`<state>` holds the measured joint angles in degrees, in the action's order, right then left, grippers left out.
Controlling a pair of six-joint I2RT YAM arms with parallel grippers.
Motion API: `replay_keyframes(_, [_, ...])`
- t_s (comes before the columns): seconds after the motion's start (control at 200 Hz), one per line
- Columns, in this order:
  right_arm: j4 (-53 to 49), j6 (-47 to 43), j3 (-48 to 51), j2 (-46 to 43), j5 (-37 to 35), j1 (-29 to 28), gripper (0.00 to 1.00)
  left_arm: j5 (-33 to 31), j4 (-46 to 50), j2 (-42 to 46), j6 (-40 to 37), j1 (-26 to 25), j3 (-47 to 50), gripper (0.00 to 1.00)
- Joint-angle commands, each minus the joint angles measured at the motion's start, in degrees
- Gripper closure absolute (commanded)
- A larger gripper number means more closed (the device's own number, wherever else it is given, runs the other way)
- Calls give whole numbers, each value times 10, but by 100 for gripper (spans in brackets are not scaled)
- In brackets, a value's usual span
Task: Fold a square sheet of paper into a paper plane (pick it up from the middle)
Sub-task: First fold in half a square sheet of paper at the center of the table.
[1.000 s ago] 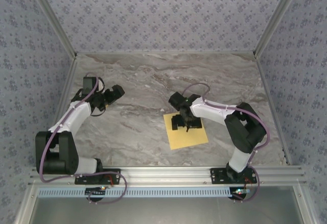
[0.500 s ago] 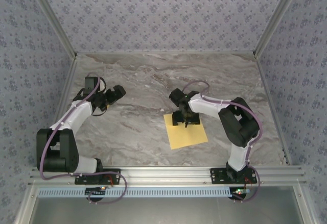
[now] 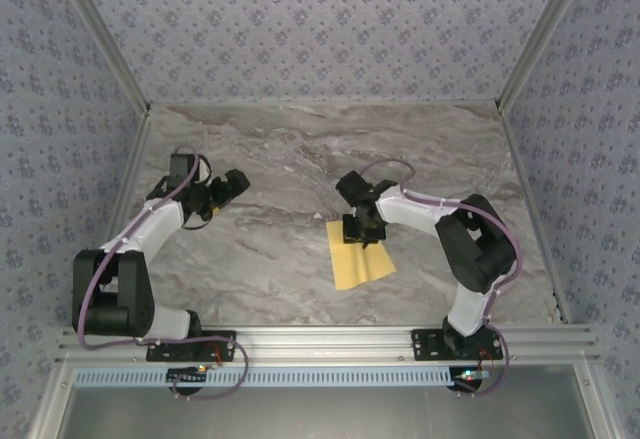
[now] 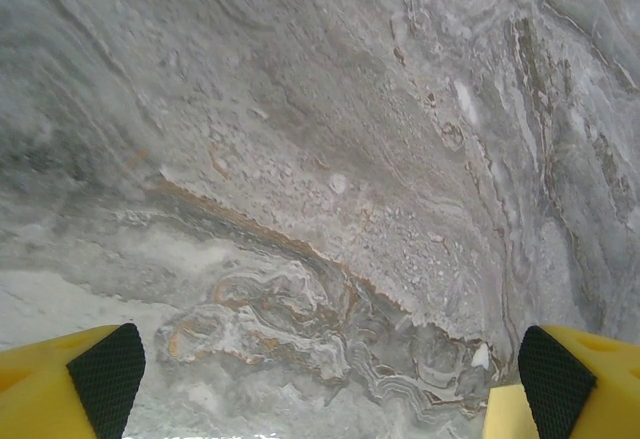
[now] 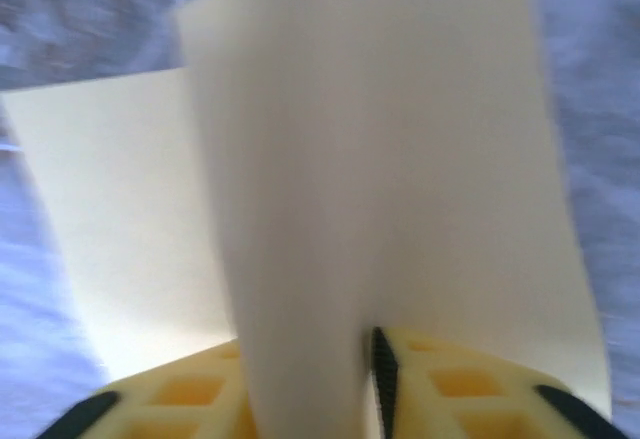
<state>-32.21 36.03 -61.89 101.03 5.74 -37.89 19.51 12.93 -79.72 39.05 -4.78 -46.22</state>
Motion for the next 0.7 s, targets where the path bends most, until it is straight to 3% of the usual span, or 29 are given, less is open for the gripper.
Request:
replay_keyframes(0.0, [134,24,24,-39,135,21,77,58,-85,3,46,-10,38,2])
replay_keyframes(0.18, [356,121,57,-38,312,70,79,124,-240,-12,118,-43,87,7])
replay_keyframes(0.3, [423,156,51,3,379,92,79,139,-281,-19,132,-65,93,9])
replay_keyframes(0.515, [354,111,21,65,374,118,71,151,-344,-58,163,-96,98,11])
replay_keyframes(0.695, [246,34,2,73,293,133,56,149,-372,-100,176,-129,87,16])
